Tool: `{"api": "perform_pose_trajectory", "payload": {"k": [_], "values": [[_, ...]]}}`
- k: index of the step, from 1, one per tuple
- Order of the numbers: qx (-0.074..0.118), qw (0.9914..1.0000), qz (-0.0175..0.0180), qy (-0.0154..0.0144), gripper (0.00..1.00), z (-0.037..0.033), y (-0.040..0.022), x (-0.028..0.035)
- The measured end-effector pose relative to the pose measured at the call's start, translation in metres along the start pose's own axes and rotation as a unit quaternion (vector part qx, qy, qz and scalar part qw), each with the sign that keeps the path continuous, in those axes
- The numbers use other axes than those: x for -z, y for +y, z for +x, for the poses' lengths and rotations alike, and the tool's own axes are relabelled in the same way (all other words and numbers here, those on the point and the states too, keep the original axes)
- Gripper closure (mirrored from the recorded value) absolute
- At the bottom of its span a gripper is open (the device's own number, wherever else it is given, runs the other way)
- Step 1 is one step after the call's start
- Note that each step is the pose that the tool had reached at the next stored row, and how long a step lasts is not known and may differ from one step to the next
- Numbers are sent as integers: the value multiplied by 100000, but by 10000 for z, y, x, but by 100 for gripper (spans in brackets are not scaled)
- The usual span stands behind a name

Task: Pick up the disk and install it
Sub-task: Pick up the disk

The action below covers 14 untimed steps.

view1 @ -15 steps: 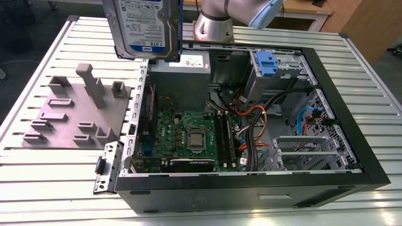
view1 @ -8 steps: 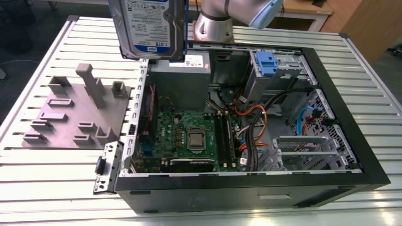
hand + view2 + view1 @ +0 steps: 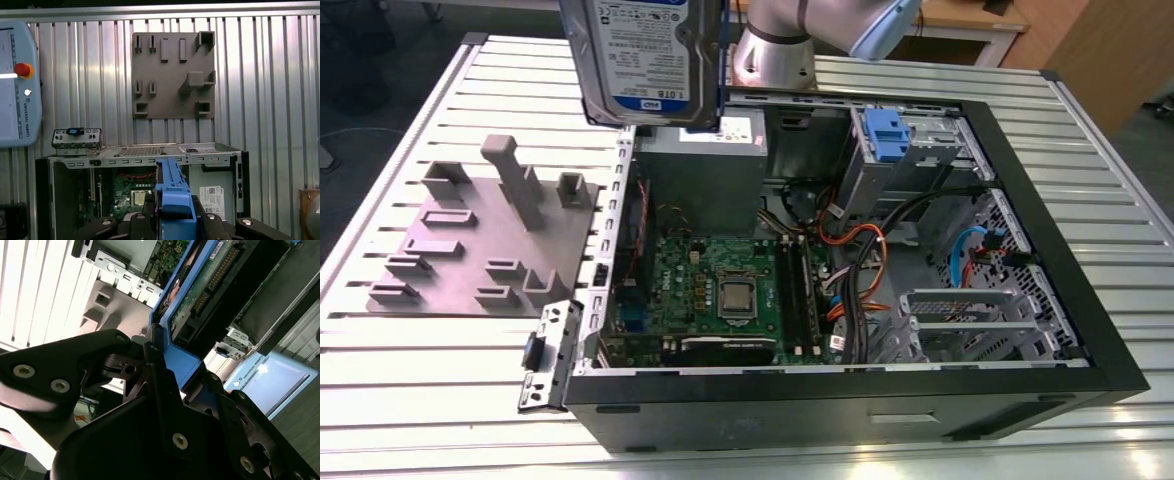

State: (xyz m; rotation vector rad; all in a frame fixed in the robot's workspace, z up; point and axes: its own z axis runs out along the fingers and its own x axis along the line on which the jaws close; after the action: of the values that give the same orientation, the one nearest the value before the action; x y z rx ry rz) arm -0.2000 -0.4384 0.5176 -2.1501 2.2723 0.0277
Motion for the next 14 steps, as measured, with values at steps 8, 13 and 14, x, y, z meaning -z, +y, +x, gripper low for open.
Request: {"api": "perform_pose_trajectory", "payload": {"k": [8, 13, 14], "values": [[1, 100000, -4, 5, 64, -3, -53, 0], [-1, 100000, -4, 4, 64, -6, -100, 0], [-1, 100000, -1, 1, 64, -6, -110, 0]]}}
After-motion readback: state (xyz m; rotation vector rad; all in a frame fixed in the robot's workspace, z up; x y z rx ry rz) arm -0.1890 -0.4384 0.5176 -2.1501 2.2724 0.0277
